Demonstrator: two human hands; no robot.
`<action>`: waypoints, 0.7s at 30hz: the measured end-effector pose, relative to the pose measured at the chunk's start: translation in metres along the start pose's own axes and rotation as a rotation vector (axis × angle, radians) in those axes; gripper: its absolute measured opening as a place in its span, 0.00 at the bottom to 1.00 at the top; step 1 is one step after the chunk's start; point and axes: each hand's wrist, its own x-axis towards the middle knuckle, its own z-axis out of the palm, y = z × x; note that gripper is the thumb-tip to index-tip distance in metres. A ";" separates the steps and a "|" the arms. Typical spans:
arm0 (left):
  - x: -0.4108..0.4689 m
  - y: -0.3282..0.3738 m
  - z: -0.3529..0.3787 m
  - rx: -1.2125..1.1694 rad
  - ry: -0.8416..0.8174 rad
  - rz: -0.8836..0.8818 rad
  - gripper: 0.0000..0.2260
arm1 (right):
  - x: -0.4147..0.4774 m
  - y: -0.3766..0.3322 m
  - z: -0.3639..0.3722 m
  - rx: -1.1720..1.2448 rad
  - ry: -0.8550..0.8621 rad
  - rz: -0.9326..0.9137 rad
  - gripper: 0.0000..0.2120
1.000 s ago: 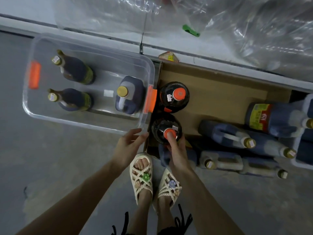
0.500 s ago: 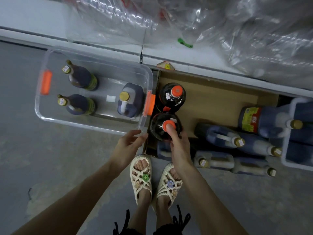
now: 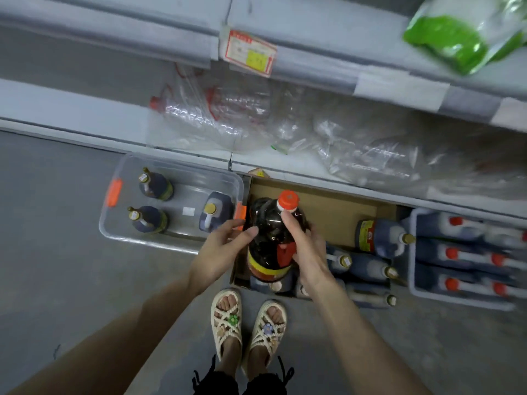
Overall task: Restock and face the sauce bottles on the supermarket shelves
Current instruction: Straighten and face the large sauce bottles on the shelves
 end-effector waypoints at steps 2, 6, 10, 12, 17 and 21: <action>-0.012 0.030 0.000 -0.005 -0.026 0.033 0.21 | -0.020 -0.034 -0.005 -0.049 0.024 -0.059 0.27; -0.045 0.097 0.005 -0.021 -0.118 0.104 0.24 | -0.070 -0.110 -0.017 -0.072 0.035 -0.166 0.26; -0.076 0.171 0.007 0.011 -0.268 0.242 0.39 | -0.125 -0.189 -0.028 -0.120 0.022 -0.290 0.21; -0.096 0.216 0.006 0.098 -0.301 0.361 0.36 | -0.158 -0.230 -0.035 -0.145 -0.017 -0.353 0.23; -0.146 0.326 0.008 0.052 -0.425 0.502 0.33 | -0.236 -0.332 -0.048 -0.250 -0.115 -0.511 0.40; -0.183 0.397 0.015 -0.017 -0.350 0.643 0.33 | -0.289 -0.406 -0.055 -0.352 -0.134 -0.652 0.34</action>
